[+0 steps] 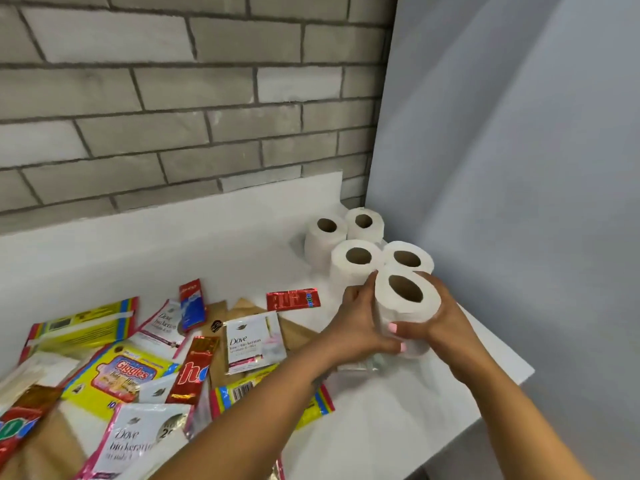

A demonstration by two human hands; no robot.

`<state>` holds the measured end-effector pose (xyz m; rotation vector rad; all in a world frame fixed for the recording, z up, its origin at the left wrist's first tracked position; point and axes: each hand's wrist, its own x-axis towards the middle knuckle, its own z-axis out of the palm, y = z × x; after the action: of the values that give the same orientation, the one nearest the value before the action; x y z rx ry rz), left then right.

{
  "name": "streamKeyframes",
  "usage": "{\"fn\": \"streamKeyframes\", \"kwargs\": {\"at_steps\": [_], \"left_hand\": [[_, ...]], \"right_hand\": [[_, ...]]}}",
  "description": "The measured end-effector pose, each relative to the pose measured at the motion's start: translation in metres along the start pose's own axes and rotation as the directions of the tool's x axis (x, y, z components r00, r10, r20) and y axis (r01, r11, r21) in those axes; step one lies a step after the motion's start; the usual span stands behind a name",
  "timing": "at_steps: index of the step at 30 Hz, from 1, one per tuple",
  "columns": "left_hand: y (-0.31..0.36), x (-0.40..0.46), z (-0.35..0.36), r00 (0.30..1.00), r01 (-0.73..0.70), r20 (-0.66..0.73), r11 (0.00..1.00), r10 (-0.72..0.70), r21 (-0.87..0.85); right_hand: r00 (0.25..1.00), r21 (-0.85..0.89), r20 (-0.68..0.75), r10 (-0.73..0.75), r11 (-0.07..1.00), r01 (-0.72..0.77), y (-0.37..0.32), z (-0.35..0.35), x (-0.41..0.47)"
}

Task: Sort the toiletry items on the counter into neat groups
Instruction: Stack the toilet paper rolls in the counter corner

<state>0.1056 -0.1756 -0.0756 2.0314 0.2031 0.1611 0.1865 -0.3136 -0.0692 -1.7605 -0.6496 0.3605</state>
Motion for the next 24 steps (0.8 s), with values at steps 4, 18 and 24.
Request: {"fn": "streamKeyframes", "kwargs": {"at_steps": [4,18,24], "left_hand": [[-0.005,0.017,0.024,0.999,0.006,0.050,1.000,-0.005,-0.022],[-0.008,0.000,0.021,0.996,0.067,0.053,0.991,-0.073,0.119],[-0.020,-0.035,-0.022,0.991,0.110,-0.086,0.983,-0.098,0.148]], "right_hand": [[1.000,-0.027,-0.004,0.031,0.999,-0.031,0.028,-0.023,0.008],[0.981,-0.028,-0.109,0.159,0.986,-0.162,0.027,-0.021,-0.006],[0.866,-0.167,-0.499,-0.035,0.984,-0.056,-0.013,0.005,-0.031]]}}
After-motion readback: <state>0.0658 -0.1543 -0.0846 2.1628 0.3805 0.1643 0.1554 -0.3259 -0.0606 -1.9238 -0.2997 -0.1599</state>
